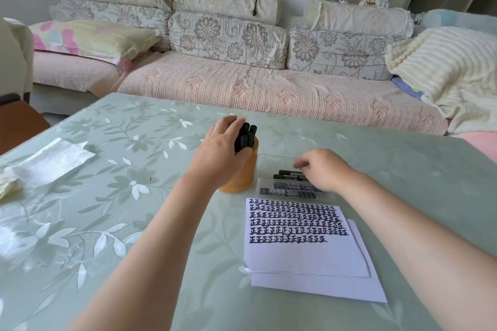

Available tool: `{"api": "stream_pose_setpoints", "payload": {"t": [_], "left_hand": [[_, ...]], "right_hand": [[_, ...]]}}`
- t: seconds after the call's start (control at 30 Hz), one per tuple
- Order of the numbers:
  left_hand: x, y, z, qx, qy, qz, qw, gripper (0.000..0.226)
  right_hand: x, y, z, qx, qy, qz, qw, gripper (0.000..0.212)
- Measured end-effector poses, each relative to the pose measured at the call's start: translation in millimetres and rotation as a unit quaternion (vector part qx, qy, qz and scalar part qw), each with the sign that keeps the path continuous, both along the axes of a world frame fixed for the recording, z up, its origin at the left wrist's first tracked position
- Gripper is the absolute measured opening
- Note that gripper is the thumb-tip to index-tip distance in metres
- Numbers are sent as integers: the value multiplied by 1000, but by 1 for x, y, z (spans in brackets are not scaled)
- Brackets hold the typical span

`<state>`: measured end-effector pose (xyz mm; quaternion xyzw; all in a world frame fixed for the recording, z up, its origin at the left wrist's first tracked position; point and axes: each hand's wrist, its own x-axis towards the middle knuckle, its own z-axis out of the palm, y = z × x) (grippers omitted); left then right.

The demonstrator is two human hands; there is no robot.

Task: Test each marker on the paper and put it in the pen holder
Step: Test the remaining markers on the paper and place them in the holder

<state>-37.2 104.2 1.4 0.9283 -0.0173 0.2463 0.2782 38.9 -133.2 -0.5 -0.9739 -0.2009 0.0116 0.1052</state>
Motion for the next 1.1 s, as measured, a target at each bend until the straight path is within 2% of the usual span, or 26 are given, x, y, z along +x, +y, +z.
{"api": "stream_pose_setpoints", "payload": {"t": [0.1, 0.37, 0.5, 0.6, 0.8, 0.9, 1.1], "left_hand": [[2, 1, 3, 14, 18, 4, 1000, 60], [-1, -2, -6, 11, -31, 34, 999, 61], [-3, 4, -5, -20, -27, 14, 999, 64], [-5, 6, -7, -11, -33, 12, 999, 62], [-9, 6, -7, 11, -37, 12, 999, 65], [-13, 5, -6, 32, -43, 12, 998, 62], [-23, -8, 6, 70, -140, 33, 987, 41]], "right_hand": [[4, 1, -5, -38, 2, 17, 999, 31], [14, 30, -2, -97, -1, 82, 992, 21], [17, 44, 1, -157, -7, 98, 983, 31], [17, 51, 3, -159, 2, 132, 978, 40], [17, 60, 5, -191, 16, 142, 971, 27], [15, 59, 7, -177, 23, 139, 974, 24], [-7, 44, 22, -36, -15, 132, 990, 16]]}}
